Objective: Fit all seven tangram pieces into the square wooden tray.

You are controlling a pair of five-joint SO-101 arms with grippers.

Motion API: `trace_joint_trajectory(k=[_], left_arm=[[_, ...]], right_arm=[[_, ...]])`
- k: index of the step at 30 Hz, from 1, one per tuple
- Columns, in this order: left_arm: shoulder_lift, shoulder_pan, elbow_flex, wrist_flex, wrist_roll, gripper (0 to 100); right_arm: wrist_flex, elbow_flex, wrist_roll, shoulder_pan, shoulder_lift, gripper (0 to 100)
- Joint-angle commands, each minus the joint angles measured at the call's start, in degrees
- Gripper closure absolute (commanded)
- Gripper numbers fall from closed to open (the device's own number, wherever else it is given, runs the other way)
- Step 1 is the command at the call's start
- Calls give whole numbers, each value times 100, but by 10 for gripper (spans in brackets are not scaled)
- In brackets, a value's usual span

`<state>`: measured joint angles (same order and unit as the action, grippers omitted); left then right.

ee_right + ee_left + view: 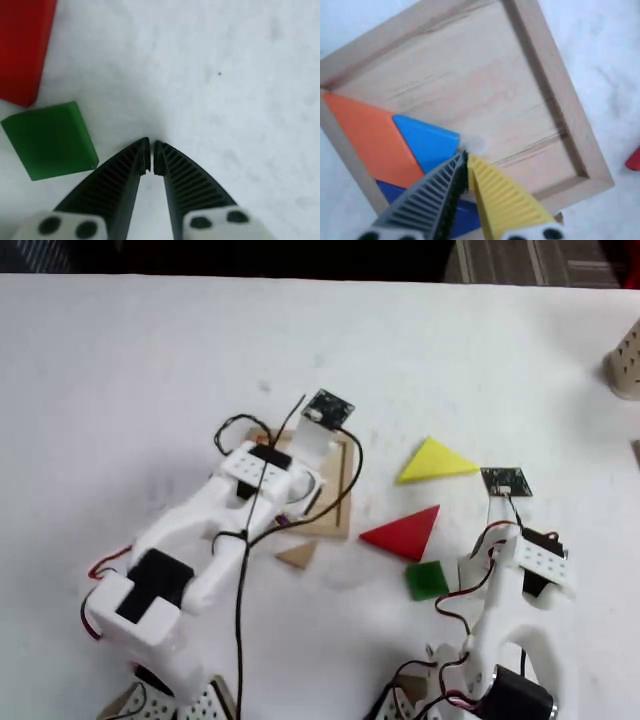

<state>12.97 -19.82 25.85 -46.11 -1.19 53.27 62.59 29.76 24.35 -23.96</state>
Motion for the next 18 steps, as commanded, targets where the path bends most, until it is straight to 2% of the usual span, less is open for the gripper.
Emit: trace_joint_trajectory(k=[1, 9, 18], left_arm=[[-268, 119, 18, -9, 18, 976], [-426, 119, 18, -18, 18, 976], [-1842, 127, 826, 0, 18, 974]], right_arm=[[-75, -18, 79, -92, -163, 978], [-75, -18, 79, -92, -163, 978], [-84, -18, 79, -215, -163, 978]])
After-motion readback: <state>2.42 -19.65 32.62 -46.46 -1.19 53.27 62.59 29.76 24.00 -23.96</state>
